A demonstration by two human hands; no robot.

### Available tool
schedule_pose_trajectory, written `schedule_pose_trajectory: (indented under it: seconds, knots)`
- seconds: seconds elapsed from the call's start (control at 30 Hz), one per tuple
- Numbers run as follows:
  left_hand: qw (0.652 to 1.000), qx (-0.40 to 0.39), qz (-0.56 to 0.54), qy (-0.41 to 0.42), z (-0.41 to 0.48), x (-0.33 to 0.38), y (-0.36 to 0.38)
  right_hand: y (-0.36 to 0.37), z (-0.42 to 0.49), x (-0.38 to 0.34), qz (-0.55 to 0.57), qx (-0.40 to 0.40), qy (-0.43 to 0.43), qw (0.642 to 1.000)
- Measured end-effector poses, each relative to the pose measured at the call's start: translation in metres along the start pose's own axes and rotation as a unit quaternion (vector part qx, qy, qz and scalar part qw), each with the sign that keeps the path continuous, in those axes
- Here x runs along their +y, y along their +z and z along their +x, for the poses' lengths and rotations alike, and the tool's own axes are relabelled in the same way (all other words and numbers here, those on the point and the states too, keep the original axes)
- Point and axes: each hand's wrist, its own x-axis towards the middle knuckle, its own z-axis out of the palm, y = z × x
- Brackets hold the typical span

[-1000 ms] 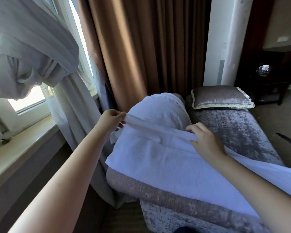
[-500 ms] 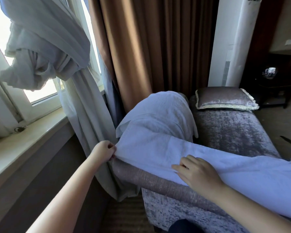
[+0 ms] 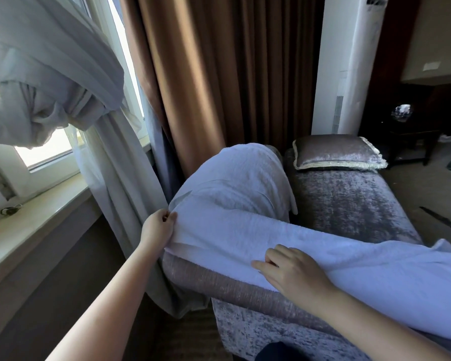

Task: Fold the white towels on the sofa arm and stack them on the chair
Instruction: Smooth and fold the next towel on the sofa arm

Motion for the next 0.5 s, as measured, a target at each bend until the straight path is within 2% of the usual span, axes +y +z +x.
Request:
schedule_pose_trajectory:
  seconds: [0.1,0.17,0.23,0.3,0.33,0.4,0.5]
  knots:
    - [0.999,-0.001,0.051,-0.015,-0.005,-0.008,0.009,-0.002,-0.006,0.0,-0.014,-0.006,-0.004,1.0]
    - [0.989,0.07,0.128,0.02,-0.014,-0.004,0.012,-0.004,-0.011,0.001,-0.032,-0.013,-0.014,0.999]
    - [0.965,0.151,0.182,0.112,-0.025,0.011,0.019,-0.008,-0.017,0.004,-0.05,-0.013,-0.012,0.999]
    - [0.937,0.194,0.156,0.246,-0.045,0.038,0.036,-0.013,-0.025,0.008,-0.064,-0.01,0.008,0.998]
    - [0.922,0.188,0.138,0.31,-0.057,0.054,0.047,-0.016,-0.031,0.012,-0.069,-0.01,0.018,0.997]
    - [0.9,0.121,0.11,0.405,-0.083,0.083,0.077,-0.024,-0.042,0.019,-0.084,-0.009,0.035,0.996]
    - [0.893,0.028,0.065,0.445,-0.114,0.11,0.119,-0.04,-0.061,0.034,-0.113,0.008,0.067,0.991]
